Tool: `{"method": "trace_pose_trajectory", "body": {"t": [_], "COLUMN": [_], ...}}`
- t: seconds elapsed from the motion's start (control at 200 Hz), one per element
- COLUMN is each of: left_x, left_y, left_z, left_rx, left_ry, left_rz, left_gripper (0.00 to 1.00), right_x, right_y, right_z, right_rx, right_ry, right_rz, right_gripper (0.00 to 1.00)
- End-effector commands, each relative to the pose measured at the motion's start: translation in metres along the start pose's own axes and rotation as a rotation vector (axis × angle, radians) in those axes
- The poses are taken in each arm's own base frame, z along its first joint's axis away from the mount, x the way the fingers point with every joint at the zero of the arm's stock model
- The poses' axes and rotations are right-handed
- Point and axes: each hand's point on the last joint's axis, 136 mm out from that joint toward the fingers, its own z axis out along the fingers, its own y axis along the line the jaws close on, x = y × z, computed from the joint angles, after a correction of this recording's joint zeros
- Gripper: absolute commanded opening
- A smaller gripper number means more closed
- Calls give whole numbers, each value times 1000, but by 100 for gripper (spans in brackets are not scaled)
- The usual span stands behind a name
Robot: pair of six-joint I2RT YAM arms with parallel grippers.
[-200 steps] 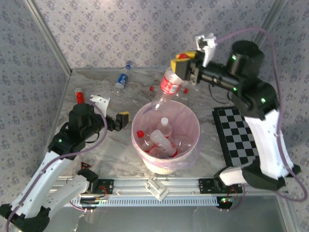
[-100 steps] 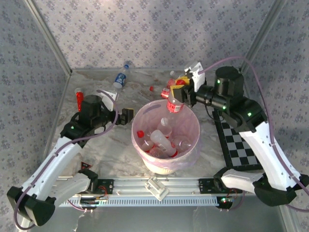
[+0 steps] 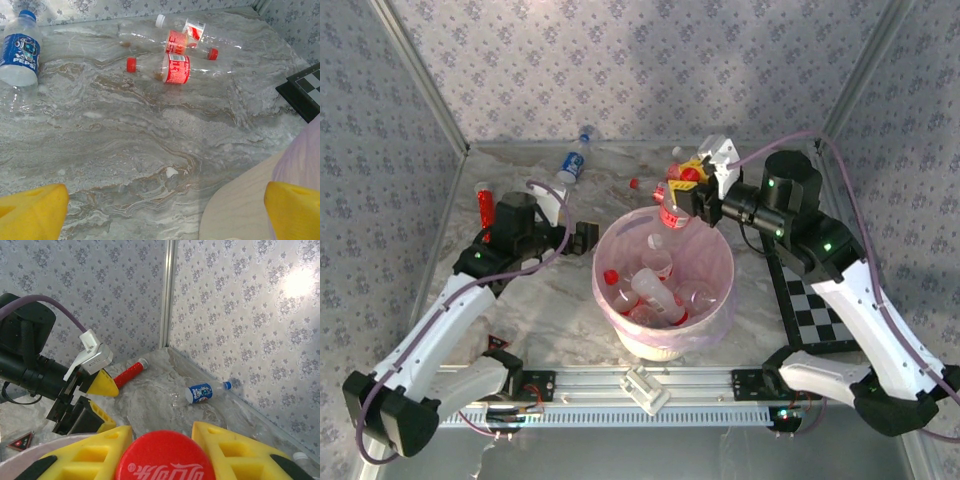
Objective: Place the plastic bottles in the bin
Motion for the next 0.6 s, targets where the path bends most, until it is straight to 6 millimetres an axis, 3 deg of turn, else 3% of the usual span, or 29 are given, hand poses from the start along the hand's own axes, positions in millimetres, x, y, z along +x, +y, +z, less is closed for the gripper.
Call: {"method": "trace_pose_trajectory", "body": {"t": [0.0,0.085,0.18,0.36,0.595], "left_x": [-19,-19,-20,-22,-23], "left_y": [-6,-6,-5,0,13], "left_z": [-2,0,2,5,13], "left_rx": [29,32,29,11,-32], "left_ry": [-48,-49,-46,-45,-37], "left_rz": [-13,-18,-23,-33,-67], "left_gripper": [100,100,100,100,100], "right_x": [15,-3,-9,-3,24], "right_y": [1,-1,-6,-9,-11], "right_z": [-9,-19,-23,-20,-13], "right_rx": [15,26,49,55,60], "right_ry": [74,34,36,57,149], "right_rz": [-5,-28,-44,-44,-33], "right_gripper": [0,0,0,0,0]}}
